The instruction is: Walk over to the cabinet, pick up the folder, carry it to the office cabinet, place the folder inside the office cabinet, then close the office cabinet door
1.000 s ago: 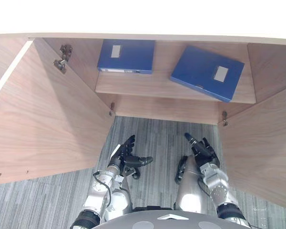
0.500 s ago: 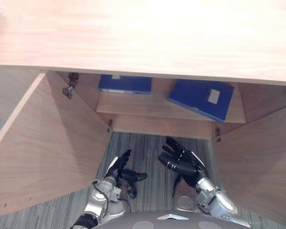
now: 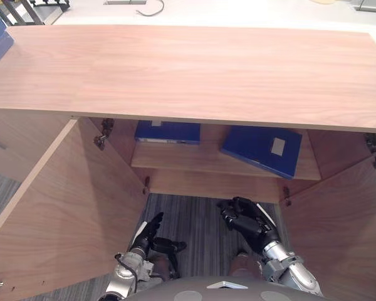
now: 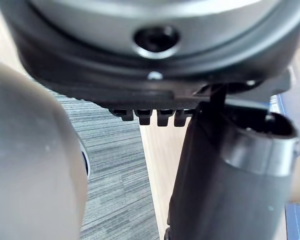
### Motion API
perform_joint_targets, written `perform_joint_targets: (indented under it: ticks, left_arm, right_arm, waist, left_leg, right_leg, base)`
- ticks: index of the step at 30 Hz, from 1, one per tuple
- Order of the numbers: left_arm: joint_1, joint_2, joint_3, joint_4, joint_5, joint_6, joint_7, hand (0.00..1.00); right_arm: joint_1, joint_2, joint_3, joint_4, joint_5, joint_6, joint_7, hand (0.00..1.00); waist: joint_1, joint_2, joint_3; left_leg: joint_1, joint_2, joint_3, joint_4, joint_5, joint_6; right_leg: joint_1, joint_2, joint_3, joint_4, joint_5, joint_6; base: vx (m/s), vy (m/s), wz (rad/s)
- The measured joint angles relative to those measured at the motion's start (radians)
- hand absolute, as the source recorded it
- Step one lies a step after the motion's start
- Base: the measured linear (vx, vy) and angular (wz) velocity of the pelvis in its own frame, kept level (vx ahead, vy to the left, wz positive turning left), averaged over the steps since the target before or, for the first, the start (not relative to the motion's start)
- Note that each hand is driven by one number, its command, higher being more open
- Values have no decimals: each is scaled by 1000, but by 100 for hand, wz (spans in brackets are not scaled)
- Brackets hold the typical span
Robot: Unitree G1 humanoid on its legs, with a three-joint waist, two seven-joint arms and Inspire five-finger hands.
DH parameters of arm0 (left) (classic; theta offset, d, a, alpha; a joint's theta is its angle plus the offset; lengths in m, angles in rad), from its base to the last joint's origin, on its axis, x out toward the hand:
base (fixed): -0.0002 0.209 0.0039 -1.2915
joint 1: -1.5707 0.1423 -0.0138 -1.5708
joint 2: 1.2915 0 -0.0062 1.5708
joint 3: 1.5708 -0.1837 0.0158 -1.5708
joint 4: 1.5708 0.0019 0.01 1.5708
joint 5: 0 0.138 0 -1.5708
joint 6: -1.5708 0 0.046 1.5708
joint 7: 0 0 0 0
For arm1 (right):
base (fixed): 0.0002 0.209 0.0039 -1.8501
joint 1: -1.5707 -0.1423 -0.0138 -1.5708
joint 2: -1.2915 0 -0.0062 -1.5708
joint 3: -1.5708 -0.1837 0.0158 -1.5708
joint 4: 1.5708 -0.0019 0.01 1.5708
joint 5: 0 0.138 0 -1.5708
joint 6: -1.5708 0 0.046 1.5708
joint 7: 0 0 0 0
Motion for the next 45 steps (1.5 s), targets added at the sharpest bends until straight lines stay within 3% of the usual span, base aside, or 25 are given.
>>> perform_joint_targets:
  ticks: [9,14,21,25,32,45]
  left_arm:
    - [20,-2,-1,-18,-9,-15,3,100]
    - [22,-1,-10,-85,-41,-34,18,100]
    - [22,0,-22,-156,-83,-47,43,100]
    - [21,14,-17,-193,-117,-48,58,100]
    - [12,31,17,-217,-170,-41,58,100]
    - [13,29,24,-242,-193,-35,48,100]
  right_arm:
    - [-37,22,-46,6,-114,-1,-87,0]
    - [-162,20,-135,22,-114,-38,-167,0]
    - [-261,20,-152,81,-113,-41,-238,0]
    - [-315,20,-184,102,-105,-41,-285,0]
    - [-399,22,-236,203,-94,-58,-327,0]
    - [-463,31,-323,208,-93,-67,-387,0]
  waist:
    - [1,7,-2]
    - [8,46,90]
    - [12,83,158]
    - [11,81,205]
    - [14,73,248]
    - [28,65,263]
  left_leg:
    - [4,-14,1,26,-7,-5]
    - [-114,16,-27,286,-128,-8]
    - [-241,45,-55,482,-194,-9]
    - [-284,59,-74,566,-220,-14]
    - [-352,61,-90,630,-226,-11]
    - [-351,40,-99,581,-197,-2]
  right_leg:
    - [-26,-25,24,63,-16,-12]
    - [-144,-68,77,324,-126,10]
    - [-268,-92,119,532,-212,0]
    - [-305,-102,129,622,-253,-7]
    - [-374,-107,150,700,-273,-14]
    - [-369,-122,127,678,-270,-16]
  base:
    - [-6,1,-1]
    - [-132,3,6]
    - [-105,-17,6]
    - [-66,-40,5]
    - [-45,-16,5]
    - [16,-11,4]
